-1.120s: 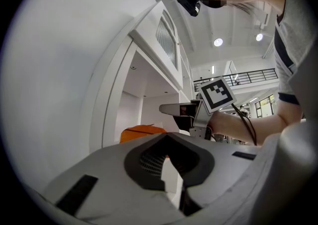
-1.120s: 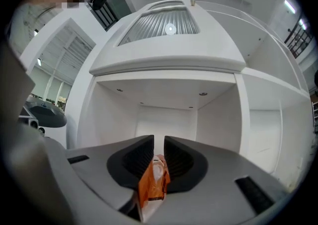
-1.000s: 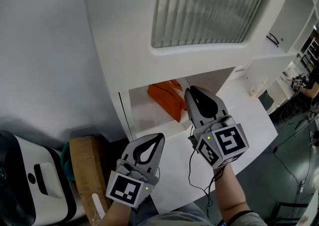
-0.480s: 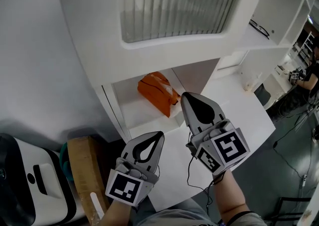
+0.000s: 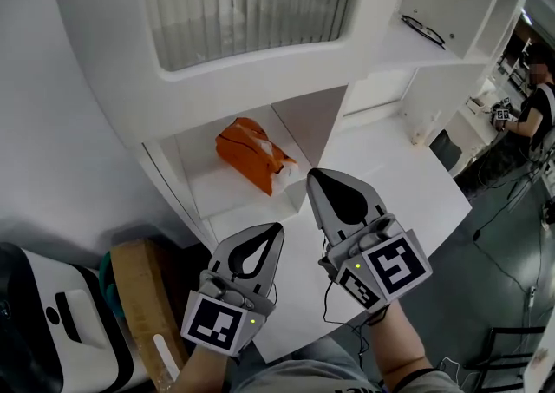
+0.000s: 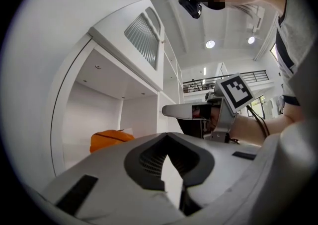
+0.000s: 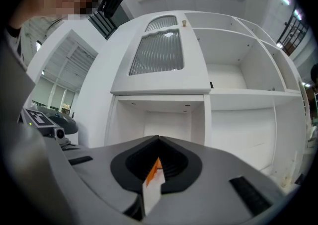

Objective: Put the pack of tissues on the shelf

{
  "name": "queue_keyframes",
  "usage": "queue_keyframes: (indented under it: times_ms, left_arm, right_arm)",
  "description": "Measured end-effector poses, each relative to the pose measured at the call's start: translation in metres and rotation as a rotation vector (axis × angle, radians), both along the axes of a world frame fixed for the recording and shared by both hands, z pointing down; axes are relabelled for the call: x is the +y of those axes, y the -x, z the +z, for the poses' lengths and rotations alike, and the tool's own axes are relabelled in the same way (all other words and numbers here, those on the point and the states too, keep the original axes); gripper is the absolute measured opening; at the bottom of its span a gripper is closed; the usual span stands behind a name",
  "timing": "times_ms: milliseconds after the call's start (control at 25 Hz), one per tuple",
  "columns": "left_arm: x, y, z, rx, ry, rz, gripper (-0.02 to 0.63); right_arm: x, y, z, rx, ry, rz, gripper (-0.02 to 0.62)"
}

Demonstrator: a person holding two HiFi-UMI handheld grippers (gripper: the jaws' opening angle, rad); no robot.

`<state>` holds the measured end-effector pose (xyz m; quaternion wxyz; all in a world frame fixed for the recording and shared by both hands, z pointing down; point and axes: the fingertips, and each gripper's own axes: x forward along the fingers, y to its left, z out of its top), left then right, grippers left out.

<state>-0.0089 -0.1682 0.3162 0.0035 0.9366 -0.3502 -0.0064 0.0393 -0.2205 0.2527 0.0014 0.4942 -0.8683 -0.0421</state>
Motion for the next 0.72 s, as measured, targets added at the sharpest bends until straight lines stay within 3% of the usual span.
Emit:
queue_keyframes:
  times_ms: [720]
  left_arm:
    - [0.019, -0.04, -0.013, 0.005, -0.025, 0.05, 0.031]
  right_arm:
    - [0.045, -0.021, 0.002, -0.001, -0.018, -0.026, -0.005]
